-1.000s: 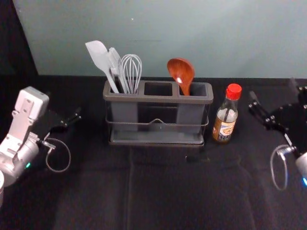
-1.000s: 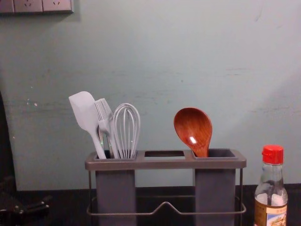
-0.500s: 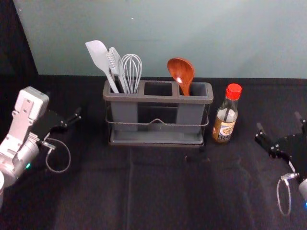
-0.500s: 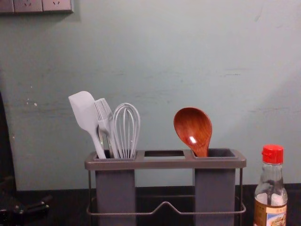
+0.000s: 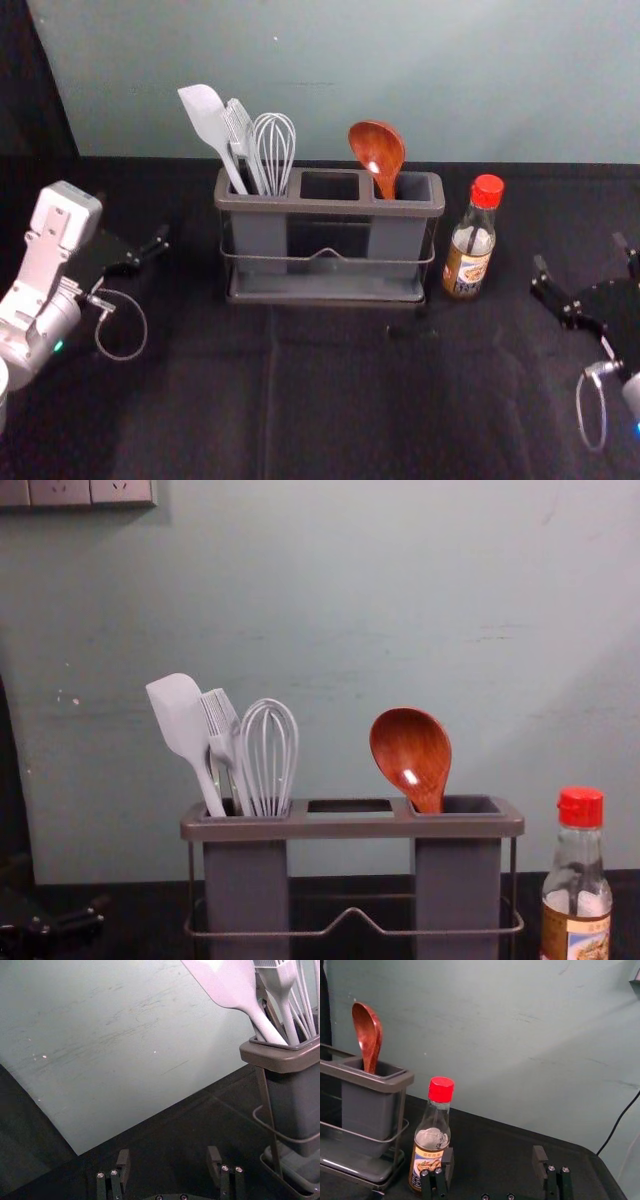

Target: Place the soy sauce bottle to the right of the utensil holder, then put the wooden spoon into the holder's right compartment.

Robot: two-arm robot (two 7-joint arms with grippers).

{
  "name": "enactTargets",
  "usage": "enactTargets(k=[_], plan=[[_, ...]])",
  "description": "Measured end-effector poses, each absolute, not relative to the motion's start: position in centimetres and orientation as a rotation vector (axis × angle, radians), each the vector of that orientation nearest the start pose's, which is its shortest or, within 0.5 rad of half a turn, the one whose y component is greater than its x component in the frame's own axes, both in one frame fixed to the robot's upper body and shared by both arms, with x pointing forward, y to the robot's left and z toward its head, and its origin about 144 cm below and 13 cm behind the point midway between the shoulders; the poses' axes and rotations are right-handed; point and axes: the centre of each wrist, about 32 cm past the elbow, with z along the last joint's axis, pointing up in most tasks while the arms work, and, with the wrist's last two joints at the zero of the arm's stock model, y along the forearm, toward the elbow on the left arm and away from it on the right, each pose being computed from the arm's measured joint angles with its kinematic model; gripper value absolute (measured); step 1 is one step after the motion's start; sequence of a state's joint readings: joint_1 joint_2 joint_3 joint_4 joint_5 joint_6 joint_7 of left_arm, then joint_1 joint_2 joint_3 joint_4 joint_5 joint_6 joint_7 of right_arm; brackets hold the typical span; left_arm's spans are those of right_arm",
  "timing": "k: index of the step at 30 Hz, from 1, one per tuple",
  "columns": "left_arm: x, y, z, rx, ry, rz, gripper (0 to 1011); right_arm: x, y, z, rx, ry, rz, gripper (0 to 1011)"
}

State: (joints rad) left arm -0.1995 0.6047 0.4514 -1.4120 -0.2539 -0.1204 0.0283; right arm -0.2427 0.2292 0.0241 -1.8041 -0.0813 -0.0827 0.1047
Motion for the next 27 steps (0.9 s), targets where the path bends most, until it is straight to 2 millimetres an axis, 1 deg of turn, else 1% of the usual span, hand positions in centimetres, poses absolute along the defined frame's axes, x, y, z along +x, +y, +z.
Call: enactTargets(k=[4, 7, 10, 14, 16, 20, 23, 27], plan=[[48.9, 31.0, 114.0, 0.304, -0.285, 1.248, 1005, 38.5, -28.5, 115.3, -0.192, -0.285, -1.382, 1002], [48.9, 31.0, 114.0, 0.304, -0.285, 1.248, 1005, 38.5, -28.5, 114.4, -0.236, -0.258, -1.371, 1002], [48.9, 31.0, 114.0, 0.304, -0.285, 1.248, 1005, 38.8, -28.7, 113.9, -0.271, -0.248, -1.371, 1002], [48.9, 31.0, 114.0, 0.305, -0.285, 1.248, 1005, 40.1, -29.6, 113.4, -0.332, -0.232, -1.371, 1003], [48.9, 31.0, 114.0, 0.304, -0.285, 1.248, 1005, 40.3, -29.7, 113.4, -0.337, -0.231, -1.371, 1002], [48.9, 31.0, 114.0, 0.304, -0.285, 1.248, 1005, 42.4, -31.1, 113.4, -0.382, -0.219, -1.351, 1003], [48.9, 31.0, 114.0, 0.304, -0.285, 1.248, 1005, 43.6, -31.6, 113.5, -0.396, -0.218, -1.335, 1003], [48.9, 31.0, 114.0, 0.304, -0.285, 1.248, 1005, 45.9, -32.4, 114.1, -0.411, -0.211, -1.306, 1003]])
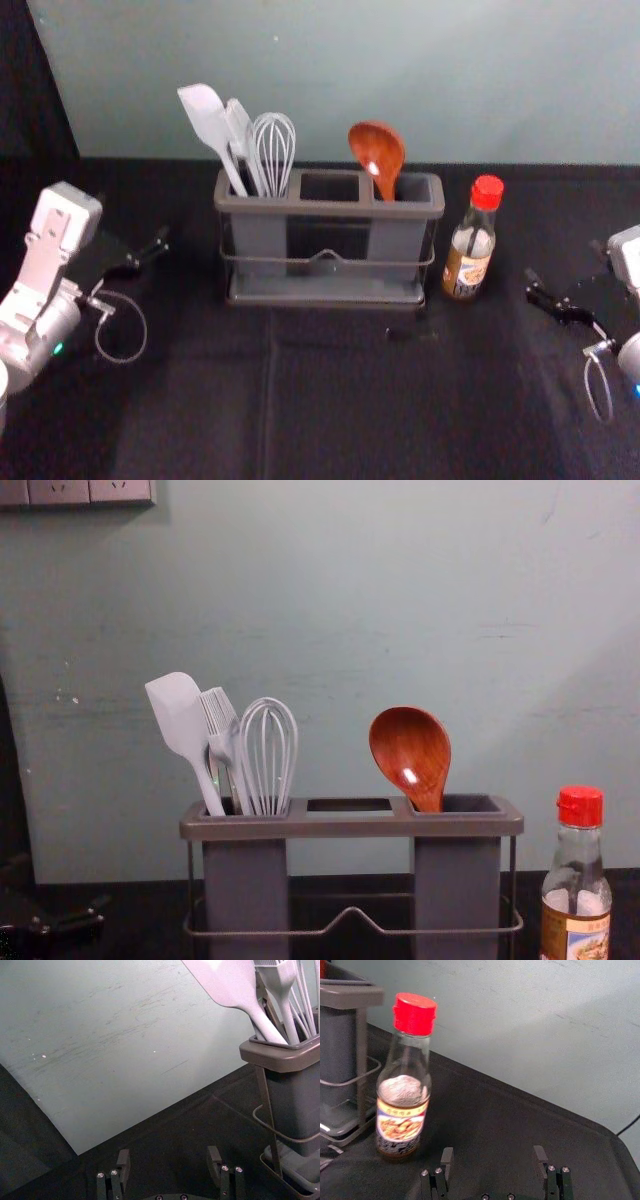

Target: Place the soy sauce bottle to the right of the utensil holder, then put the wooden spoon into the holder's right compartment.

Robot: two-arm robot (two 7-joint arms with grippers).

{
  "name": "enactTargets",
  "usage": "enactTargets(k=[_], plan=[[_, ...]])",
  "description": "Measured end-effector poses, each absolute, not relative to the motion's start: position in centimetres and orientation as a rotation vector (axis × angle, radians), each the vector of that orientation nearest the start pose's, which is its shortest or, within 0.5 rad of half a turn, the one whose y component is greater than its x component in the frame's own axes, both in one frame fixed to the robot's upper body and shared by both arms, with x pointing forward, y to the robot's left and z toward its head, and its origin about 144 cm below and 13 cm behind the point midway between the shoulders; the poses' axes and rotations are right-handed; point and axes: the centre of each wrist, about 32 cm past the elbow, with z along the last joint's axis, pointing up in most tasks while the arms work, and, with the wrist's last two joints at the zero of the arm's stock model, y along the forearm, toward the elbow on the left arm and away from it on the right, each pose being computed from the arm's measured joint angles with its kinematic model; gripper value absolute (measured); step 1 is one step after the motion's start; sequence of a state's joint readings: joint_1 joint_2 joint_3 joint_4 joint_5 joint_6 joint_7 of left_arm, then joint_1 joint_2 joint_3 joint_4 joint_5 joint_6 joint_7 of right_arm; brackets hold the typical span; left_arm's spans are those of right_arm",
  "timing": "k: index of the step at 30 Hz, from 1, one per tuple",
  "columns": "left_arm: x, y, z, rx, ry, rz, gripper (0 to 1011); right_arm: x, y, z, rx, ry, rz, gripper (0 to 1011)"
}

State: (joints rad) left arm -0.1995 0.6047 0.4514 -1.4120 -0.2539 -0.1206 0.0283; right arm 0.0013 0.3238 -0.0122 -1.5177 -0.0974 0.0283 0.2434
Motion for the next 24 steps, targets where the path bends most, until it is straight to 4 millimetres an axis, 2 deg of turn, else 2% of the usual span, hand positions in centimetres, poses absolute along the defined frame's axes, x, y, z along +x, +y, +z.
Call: enactTargets(k=[13, 24], plan=[[48.9, 31.0, 114.0, 0.305, -0.285, 1.248, 1005, 51.4, -32.6, 115.6, -0.396, -0.239, -1.254, 1002], [48.9, 31.0, 114.0, 0.304, -0.285, 1.248, 1005, 53.1, -32.0, 116.1, -0.35, -0.26, -1.236, 1003]])
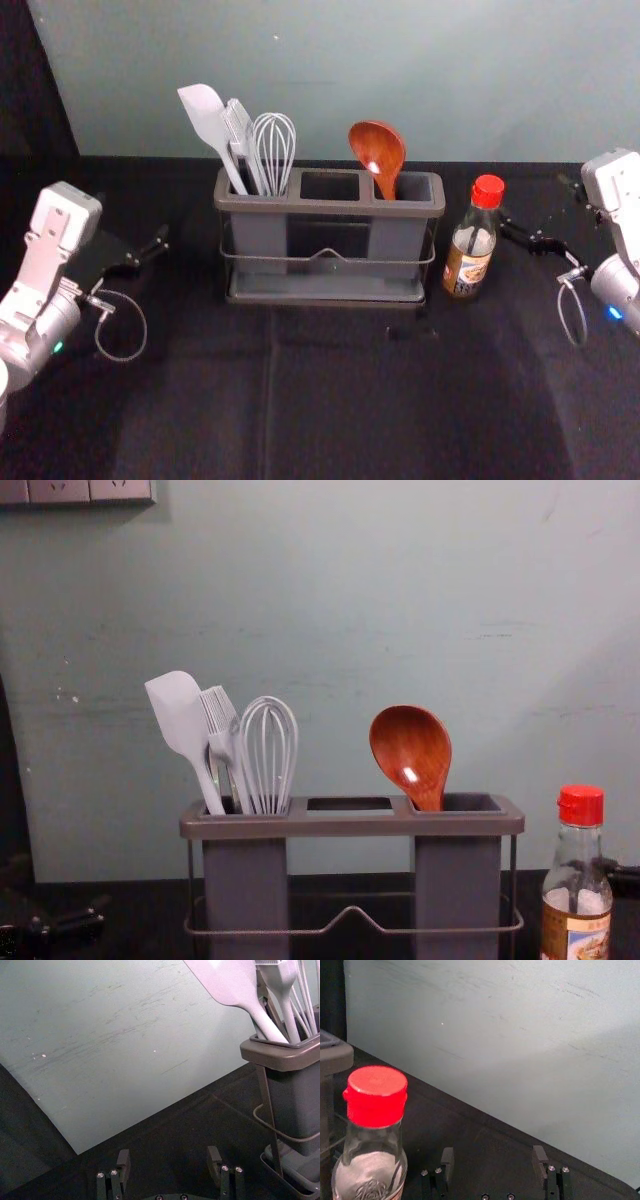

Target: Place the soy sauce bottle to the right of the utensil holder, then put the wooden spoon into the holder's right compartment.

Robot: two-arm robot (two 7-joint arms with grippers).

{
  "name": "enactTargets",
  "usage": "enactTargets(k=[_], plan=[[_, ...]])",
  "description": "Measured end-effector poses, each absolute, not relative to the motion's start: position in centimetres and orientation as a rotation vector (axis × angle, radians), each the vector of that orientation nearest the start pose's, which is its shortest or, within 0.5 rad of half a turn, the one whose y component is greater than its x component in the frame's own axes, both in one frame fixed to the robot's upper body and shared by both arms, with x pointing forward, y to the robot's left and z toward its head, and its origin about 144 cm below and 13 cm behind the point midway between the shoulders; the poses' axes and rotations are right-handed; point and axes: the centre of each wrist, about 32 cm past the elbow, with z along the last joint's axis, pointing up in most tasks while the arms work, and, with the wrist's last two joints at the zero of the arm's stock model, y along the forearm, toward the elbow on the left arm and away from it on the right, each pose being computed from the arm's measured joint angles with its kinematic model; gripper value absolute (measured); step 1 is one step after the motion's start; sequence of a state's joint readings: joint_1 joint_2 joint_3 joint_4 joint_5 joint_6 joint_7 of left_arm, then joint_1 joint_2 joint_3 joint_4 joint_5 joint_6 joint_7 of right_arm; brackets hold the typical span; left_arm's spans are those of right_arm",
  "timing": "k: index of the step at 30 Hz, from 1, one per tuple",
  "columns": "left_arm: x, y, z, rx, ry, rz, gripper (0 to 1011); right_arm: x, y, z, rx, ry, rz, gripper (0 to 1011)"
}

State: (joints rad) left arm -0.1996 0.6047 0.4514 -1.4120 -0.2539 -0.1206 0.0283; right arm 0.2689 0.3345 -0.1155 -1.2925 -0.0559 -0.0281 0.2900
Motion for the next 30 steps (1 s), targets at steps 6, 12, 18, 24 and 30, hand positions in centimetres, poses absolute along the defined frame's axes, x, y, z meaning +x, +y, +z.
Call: enactTargets(k=[6, 12, 18, 24, 30], plan=[[48.86, 30.97, 113.98, 0.304, -0.285, 1.248, 1005, 53.21, -31.74, 116.22, -0.345, -0.268, -1.239, 1002], [48.86, 30.97, 113.98, 0.304, -0.285, 1.248, 1005, 53.17, -31.71, 116.22, -0.344, -0.27, -1.239, 1003], [48.86, 30.97, 113.98, 0.305, -0.285, 1.248, 1005, 53.15, -31.74, 116.22, -0.345, -0.269, -1.24, 1003], [48.86, 30.97, 113.98, 0.305, -0.285, 1.248, 1005, 53.14, -31.76, 116.23, -0.345, -0.269, -1.241, 1003], [48.86, 30.96, 113.98, 0.304, -0.285, 1.248, 1005, 53.13, -31.77, 116.24, -0.345, -0.269, -1.241, 1003]])
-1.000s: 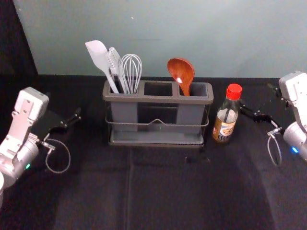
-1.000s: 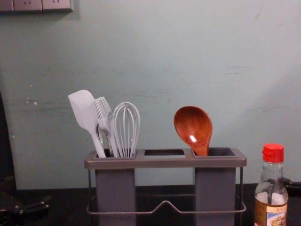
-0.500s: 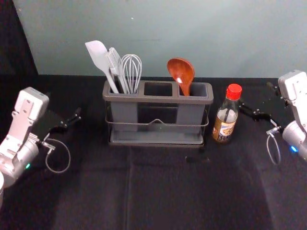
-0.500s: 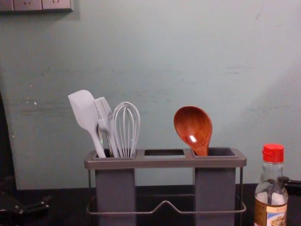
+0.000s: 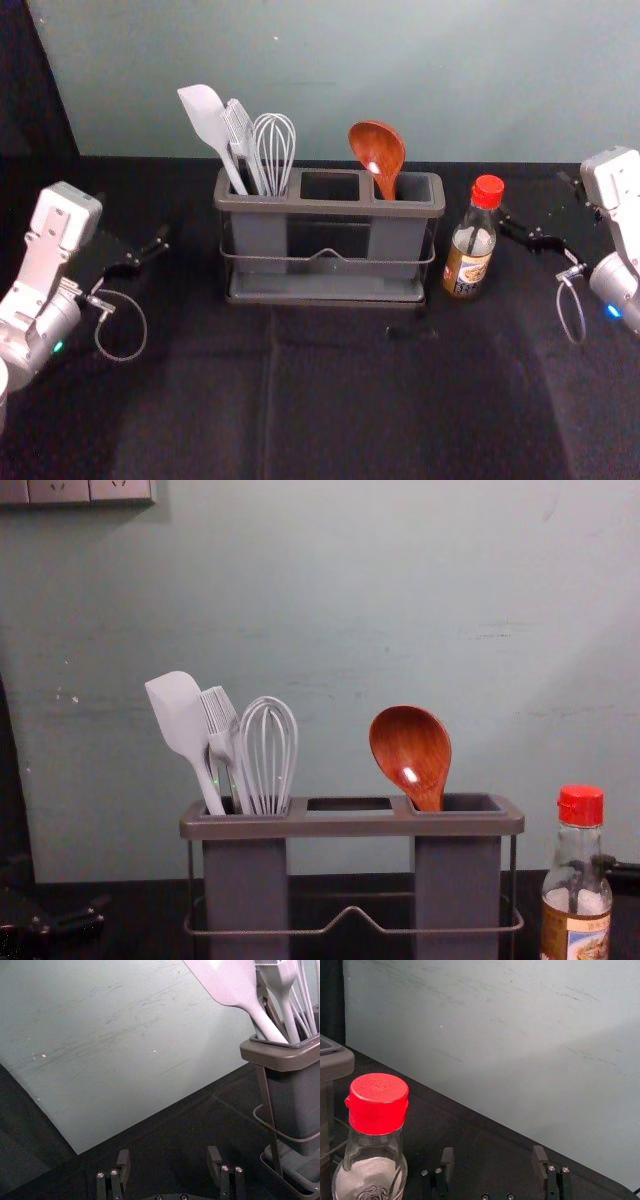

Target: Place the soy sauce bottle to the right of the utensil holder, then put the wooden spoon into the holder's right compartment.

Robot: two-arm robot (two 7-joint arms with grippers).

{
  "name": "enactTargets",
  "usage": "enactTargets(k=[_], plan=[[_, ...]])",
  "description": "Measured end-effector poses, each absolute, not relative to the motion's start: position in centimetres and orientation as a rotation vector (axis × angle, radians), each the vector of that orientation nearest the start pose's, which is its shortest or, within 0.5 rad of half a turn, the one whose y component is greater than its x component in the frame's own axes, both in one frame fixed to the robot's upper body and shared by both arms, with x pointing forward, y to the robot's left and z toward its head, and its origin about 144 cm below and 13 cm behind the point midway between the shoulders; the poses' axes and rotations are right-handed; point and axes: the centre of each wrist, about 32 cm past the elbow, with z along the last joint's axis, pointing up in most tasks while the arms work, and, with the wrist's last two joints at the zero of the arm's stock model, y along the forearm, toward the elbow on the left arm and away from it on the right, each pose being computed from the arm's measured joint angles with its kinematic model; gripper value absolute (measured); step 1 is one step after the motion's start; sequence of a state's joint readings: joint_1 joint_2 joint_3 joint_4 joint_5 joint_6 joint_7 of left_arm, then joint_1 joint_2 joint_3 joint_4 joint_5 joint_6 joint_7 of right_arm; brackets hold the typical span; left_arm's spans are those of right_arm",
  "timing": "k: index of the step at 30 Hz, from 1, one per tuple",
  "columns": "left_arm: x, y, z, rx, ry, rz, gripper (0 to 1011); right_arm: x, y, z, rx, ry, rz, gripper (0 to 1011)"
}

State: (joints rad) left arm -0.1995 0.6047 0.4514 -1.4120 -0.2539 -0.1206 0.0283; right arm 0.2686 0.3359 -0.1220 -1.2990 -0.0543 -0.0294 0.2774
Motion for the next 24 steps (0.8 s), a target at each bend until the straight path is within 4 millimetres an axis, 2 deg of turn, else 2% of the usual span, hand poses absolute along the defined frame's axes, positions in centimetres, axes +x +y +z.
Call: enactTargets(k=[24], plan=[[48.86, 30.97, 113.98, 0.304, -0.285, 1.248, 1005, 53.13, -31.8, 116.24, -0.346, -0.268, -1.241, 1003]])
